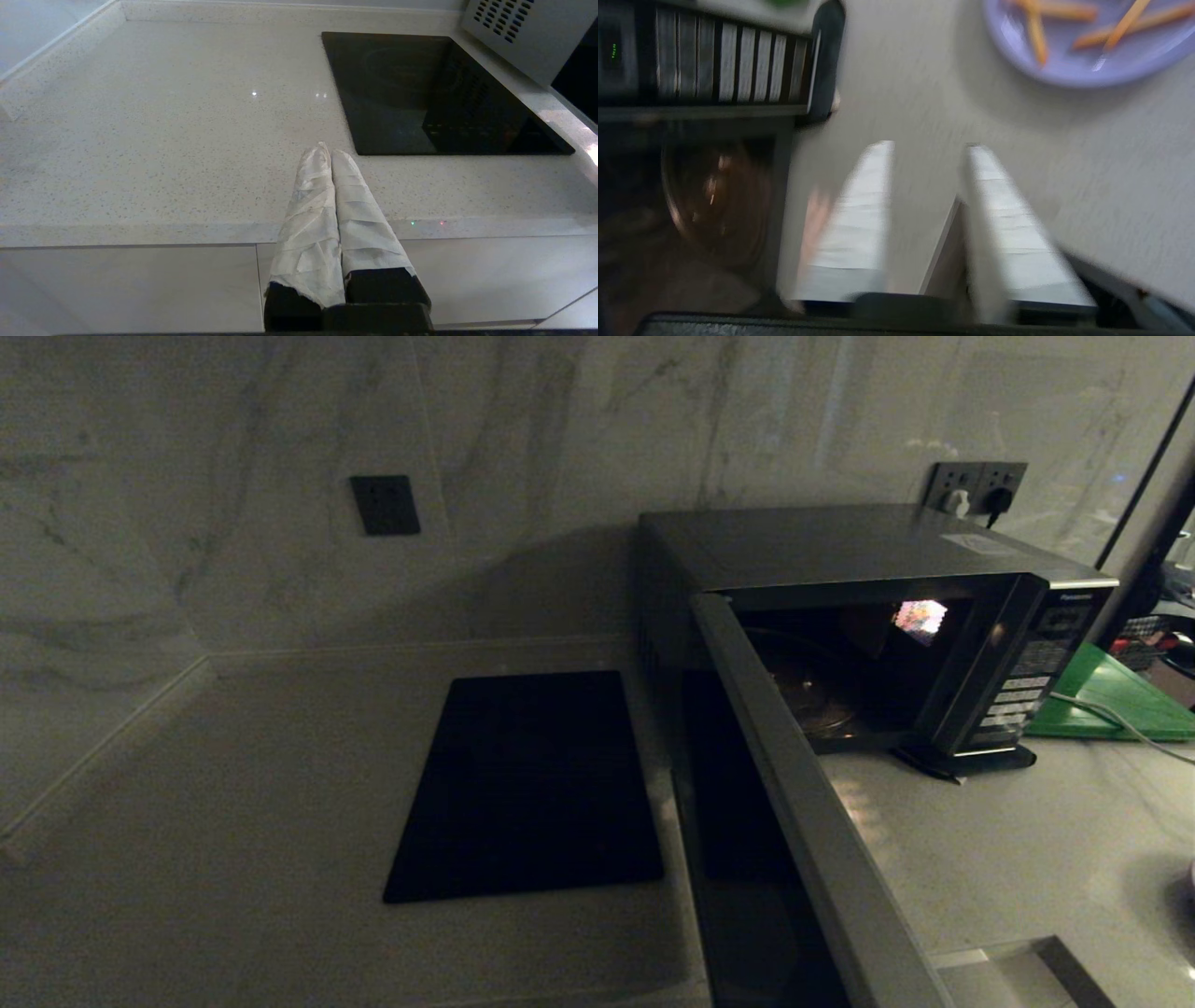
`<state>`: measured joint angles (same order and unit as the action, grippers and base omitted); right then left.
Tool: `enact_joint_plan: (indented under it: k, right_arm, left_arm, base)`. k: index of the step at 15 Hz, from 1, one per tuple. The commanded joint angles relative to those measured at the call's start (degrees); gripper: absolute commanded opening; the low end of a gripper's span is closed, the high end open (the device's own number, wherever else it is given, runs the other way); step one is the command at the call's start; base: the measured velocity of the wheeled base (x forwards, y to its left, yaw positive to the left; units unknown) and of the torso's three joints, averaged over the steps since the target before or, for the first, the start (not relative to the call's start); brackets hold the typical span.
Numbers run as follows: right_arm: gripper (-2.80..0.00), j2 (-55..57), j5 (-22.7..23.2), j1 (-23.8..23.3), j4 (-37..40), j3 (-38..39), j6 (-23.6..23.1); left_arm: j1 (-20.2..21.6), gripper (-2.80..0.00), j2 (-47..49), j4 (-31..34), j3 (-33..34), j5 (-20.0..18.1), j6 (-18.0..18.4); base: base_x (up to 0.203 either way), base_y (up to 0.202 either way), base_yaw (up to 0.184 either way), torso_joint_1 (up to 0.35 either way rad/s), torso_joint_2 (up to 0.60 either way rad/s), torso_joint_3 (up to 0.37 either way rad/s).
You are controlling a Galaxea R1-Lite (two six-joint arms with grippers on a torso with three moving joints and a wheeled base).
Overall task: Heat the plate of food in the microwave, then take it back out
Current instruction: Put the plate in the microwave oven
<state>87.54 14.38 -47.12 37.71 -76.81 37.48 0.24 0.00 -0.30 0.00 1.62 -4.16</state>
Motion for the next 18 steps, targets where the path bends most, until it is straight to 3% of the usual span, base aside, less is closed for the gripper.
enact_joint_plan:
  k: [1,9,12,18]
  right_arm:
    - [0.0,4.8,-1.1,-1.3,-0.2,-0.2,0.1]
    - [0.0,19.0,-11.9,-4.4,1.8,-4.7,1.1]
    - [0.0,19.6,-11.9,-5.5,8.9,-5.8,1.7]
    - [0.0,23.5,-12.1,-11.1,9.5,-6.7,2.5]
  left_arm:
    - [0.0,-2.8,0.1,0.0,0.0,0.0,-0.1]
    - [0.0,-2.8,0.1,0.0,0.0,0.0,-0.1]
    - [0.0,-2.8,0.1,0.0,0.0,0.0,-0.1]
    - [0.0,-2.8,0.1,0.0,0.0,0.0,-0.1]
  base:
    - [0.0,0.0,0.0,0.0,0.0,0.0]
    - [0.0,0.0,0.0,0.0,0.0,0.0]
    - [0.0,0.0,0.0,0.0,0.0,0.0]
    - [0.0,0.0,0.0,0.0,0.0,0.0]
